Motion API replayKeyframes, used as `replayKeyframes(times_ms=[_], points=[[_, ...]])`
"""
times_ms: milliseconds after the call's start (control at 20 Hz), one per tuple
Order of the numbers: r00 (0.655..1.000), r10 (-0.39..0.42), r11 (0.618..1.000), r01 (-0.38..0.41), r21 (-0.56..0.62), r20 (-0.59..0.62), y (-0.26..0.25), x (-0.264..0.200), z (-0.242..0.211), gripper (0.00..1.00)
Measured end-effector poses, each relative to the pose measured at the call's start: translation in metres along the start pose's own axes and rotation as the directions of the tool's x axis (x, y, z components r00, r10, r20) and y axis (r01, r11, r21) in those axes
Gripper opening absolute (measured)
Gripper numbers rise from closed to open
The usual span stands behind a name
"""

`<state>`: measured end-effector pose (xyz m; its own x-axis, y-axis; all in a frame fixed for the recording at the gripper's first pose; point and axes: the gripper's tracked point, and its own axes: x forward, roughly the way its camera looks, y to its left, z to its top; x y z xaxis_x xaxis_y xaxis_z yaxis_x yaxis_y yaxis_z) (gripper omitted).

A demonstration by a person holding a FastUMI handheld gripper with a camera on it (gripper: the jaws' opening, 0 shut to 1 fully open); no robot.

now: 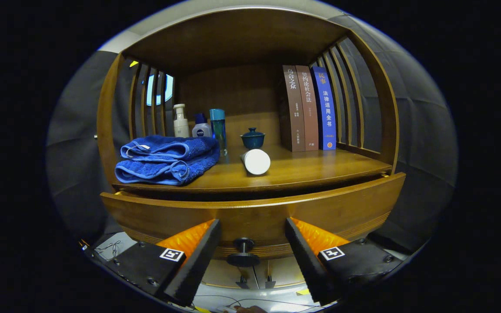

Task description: Pull open the drawer, take out the items inside it, and place them on the countertop above the cabinet.

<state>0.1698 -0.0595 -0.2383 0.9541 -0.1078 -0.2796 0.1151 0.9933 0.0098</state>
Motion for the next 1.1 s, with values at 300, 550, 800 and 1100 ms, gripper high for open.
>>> replayKeyframes(times_ms=[300,550,800,1100], points=[[1.000,-0.008,1.000,0.008,-0.002,0.005,0.000,0.016,0.003,0.97],[1.000,-0.019,1.000,0.019,-0.011,0.016,0.000,0.018,0.003,0.99],[1.000,-0.023,0.999,0.023,-0.035,0.009,-0.003,0.018,0.005,0.99],[0.999,-0.031,0.999,0.032,-0.020,0.029,-0.011,0.000,0.031,0.99]])
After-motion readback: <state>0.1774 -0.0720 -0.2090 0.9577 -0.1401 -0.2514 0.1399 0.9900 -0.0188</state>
